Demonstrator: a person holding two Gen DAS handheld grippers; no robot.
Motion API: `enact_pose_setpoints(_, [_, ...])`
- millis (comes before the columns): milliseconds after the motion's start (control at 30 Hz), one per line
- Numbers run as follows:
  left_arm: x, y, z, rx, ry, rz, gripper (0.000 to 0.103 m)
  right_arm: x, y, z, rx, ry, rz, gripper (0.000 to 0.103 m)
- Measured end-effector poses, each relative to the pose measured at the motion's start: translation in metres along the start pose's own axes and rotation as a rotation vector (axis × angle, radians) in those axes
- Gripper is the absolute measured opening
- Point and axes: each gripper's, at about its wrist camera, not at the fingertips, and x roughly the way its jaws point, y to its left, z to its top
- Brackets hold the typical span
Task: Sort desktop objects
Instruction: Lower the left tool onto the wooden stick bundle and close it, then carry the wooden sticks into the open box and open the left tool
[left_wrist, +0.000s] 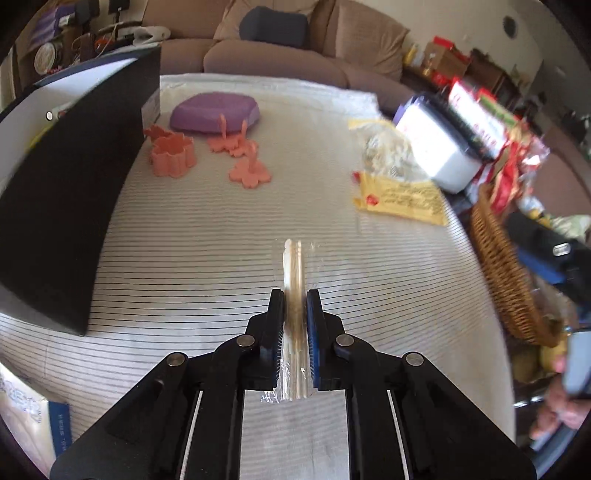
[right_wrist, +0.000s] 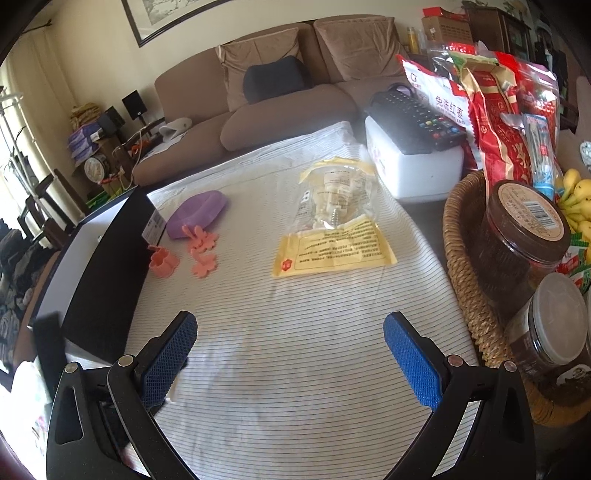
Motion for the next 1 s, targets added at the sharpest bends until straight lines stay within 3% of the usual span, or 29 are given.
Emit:
enact_pose_setpoints(167, [-0.054, 0.012, 0.012, 0.001, -0.057, -0.049, 0.011, 0.002, 0.007, -0.001, -0.007, 0.006, 0.032, 0.103])
enact_pose_setpoints(333, [-0.109, 0.042, 0.045, -0.026, -0.107, -0.044, 0.011, 0.005, 0.019, -0.004, -0.032, 0.015, 0.044, 0.103])
enact_pose_setpoints(467, [-0.144, 0.083, 0.079, -0.057, -0.134, 0.016, 0.011, 0.008, 0.031, -0.005, -0.046, 0.016, 0.060, 0.103])
enact_pose_setpoints(600, [-0.165, 0.148, 0.113, -0.085, -0.148, 0.155, 0.011, 0.010, 0.044, -0.006, -0.062, 0.018, 0.082, 0.103])
enact_pose_setpoints(767, [-0.149, 0.217, 0.129, -0.119, -0.083, 0.265, 0.011, 0.015, 0.065, -0.002, -0.099, 0.020, 0.106, 0.103])
enact_pose_setpoints(867, [-0.120, 0.229, 0.132, -0.147, -0.012, 0.214, 0.011, 0.022, 0.078, 0.008, -0.106, 0.004, 0.122, 0.103])
enact_pose_setpoints(1000, [-0.073, 0.217, 0.134, -0.153, 0.078, 0.131, 0.011, 0.052, 0.095, 0.032, -0.127, 0.021, 0.123, 0.103])
